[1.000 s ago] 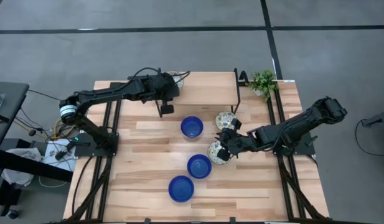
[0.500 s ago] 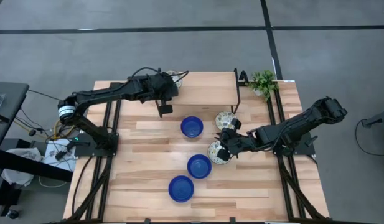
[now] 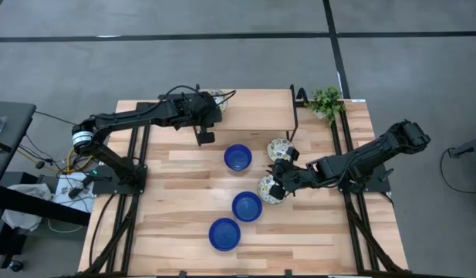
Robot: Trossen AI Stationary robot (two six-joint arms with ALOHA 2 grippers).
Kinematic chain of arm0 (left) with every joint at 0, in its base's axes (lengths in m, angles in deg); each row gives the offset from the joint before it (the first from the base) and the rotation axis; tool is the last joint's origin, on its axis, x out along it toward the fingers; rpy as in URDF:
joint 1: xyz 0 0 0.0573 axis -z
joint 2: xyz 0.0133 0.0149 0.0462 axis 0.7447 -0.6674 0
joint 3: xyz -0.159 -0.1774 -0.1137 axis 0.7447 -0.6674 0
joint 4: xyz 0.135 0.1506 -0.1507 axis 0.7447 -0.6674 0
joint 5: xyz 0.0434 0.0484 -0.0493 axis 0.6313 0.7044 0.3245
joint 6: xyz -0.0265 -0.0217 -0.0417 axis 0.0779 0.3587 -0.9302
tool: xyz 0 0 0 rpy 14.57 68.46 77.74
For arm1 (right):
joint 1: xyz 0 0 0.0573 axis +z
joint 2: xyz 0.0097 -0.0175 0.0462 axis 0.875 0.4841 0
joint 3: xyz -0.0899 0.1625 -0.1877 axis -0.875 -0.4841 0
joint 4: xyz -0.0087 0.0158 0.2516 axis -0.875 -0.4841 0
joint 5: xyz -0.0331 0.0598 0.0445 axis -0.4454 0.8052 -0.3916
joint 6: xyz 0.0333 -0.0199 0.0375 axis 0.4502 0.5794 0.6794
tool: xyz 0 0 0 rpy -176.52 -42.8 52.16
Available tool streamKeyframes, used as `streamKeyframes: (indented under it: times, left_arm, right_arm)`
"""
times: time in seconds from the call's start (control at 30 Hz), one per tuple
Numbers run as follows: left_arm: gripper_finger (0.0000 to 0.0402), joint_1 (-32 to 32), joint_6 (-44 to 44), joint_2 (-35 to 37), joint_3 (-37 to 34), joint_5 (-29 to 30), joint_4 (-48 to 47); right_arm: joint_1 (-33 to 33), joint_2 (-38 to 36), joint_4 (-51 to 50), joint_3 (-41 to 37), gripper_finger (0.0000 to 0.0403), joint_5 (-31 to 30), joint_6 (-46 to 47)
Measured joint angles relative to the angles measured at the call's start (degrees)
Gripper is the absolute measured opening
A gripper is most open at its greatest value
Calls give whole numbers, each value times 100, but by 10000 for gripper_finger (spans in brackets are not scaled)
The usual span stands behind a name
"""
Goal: Pick & Place Mini bowls
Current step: Put the top left white patterned bowl on the shelf, then put the bottom white patterned bowl on top of the white patterned bowl on the shelf
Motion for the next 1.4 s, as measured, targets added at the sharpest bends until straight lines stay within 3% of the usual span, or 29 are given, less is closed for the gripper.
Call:
streamKeyframes:
  times: [0.3,0.6,1.4]
  left_arm:
    - [31,-2,-2,2,0,7,2]
    - [89,-2,-44,7,2,19,4]
    - [194,113,-22,283,7,352,11]
  right_arm:
    - [0,0,0,0,69,0,-1]
    - [0,0,0,0,69,0,0]
    - [0,1,-7,0,69,0,-2]
